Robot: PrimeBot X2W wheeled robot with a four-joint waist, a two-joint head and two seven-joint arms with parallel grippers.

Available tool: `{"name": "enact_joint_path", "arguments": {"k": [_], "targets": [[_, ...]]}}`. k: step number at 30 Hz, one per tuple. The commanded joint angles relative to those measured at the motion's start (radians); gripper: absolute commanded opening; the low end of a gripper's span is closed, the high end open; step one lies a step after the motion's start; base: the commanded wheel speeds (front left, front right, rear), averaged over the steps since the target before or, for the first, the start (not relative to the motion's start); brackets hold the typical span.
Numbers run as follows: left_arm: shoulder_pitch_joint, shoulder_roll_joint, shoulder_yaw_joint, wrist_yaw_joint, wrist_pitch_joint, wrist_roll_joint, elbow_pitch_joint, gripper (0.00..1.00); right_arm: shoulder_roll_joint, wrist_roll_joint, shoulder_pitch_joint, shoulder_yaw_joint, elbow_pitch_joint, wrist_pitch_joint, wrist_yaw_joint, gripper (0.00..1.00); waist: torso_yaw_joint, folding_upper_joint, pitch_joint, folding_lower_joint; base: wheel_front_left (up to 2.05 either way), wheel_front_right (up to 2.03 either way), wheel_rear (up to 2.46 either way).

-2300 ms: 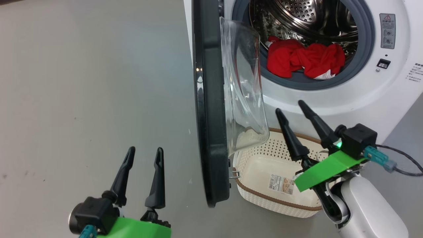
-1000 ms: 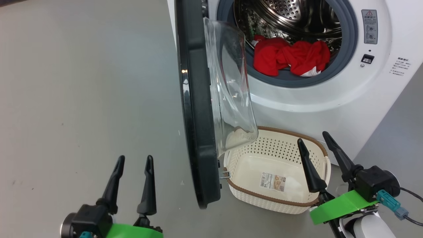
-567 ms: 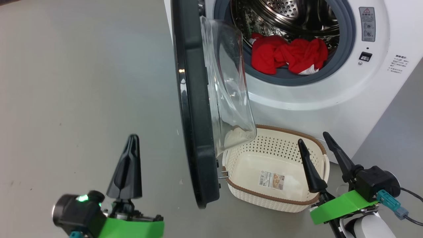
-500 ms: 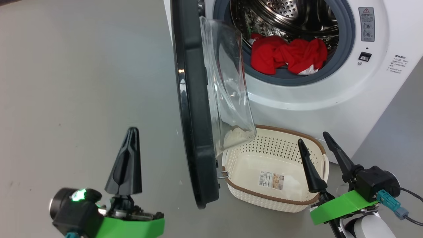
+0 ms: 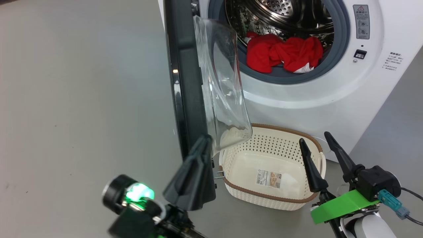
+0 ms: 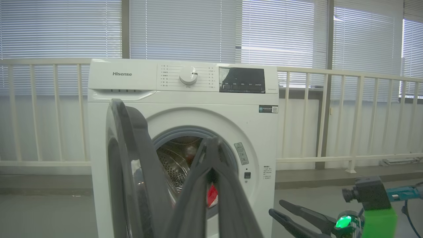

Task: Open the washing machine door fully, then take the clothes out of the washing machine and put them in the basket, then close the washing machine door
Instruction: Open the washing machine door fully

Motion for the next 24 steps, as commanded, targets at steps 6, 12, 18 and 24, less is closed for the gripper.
{"name": "enact_joint_path", "arguments": {"k": [6,12,18,24], "targets": [[-0.046,0.003,-0.064,-0.028,0.098,-0.064,0.112,0.00,0.002,0.025,-0.042,0.031,-0.025,-0.006,0.006,1.00,-0.012,0.0000,0.009,0.0000,0.00,0.00,0.00],[-0.077,0.002,-0.071,-0.014,0.122,-0.088,0.235,0.00,0.002,0.034,-0.048,0.039,-0.024,-0.006,0.006,1.00,-0.016,0.0000,0.016,0.0000,0.00,0.00,0.00],[-0.107,0.002,-0.061,0.025,0.101,-0.090,0.304,0.00,0.002,0.034,-0.050,0.041,-0.022,-0.006,0.006,1.00,-0.019,0.0000,0.019,0.0000,0.00,0.00,0.00],[-0.119,0.002,-0.045,0.076,0.093,-0.078,0.346,0.00,0.002,0.033,-0.049,0.036,-0.022,-0.006,0.006,1.00,-0.015,0.0000,0.022,0.0000,0.00,0.00,0.00]]}}
